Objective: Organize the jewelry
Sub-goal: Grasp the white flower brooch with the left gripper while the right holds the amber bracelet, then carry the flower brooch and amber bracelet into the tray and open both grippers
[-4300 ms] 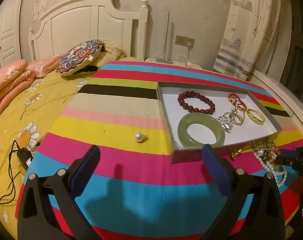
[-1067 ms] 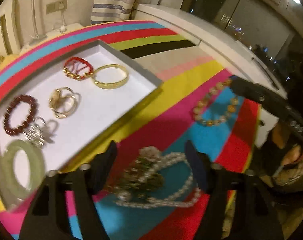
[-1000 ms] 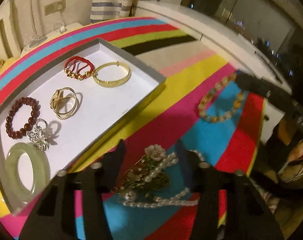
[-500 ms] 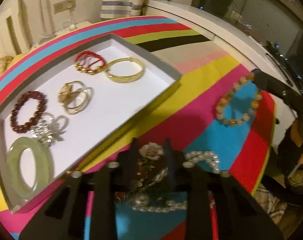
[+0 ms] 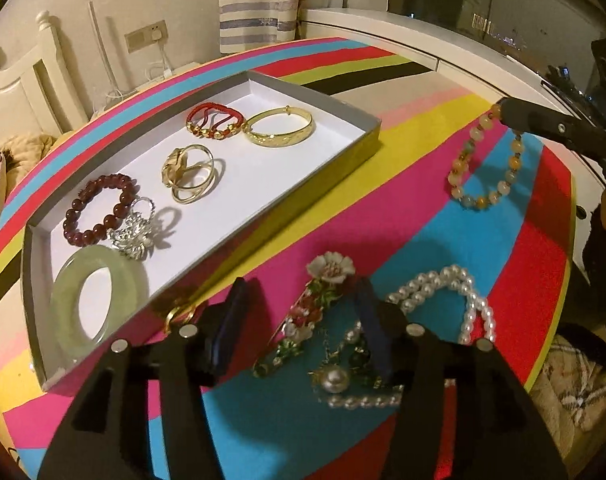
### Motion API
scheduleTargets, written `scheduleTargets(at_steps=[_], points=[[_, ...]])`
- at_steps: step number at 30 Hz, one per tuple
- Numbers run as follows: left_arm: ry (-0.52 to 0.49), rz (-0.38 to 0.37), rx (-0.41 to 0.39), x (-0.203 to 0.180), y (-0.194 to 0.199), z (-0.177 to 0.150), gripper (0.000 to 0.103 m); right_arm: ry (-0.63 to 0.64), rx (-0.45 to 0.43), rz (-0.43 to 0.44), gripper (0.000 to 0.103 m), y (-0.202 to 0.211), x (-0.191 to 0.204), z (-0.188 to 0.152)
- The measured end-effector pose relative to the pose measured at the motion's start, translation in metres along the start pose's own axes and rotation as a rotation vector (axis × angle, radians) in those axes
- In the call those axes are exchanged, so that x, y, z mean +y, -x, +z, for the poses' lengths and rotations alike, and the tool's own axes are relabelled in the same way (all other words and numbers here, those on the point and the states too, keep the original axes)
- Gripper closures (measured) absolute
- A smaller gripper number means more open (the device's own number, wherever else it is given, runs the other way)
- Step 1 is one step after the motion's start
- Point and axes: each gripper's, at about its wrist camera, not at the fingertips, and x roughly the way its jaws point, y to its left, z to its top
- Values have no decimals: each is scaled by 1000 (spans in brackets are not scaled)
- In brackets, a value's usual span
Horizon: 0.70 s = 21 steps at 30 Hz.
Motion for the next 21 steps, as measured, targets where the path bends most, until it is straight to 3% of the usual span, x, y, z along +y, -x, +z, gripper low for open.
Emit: scheduleTargets(at_steps=[2,3,21], points=[[1,2,-9,0,2,-1,79,5,-2,-1,92,0,1,0],[-3,11,-7,-1,2,0,81,8,-11,-6,92,1,2,0],[-54,155,-140,-23,46,7,85,49,-39,-12,92,9,16,11]])
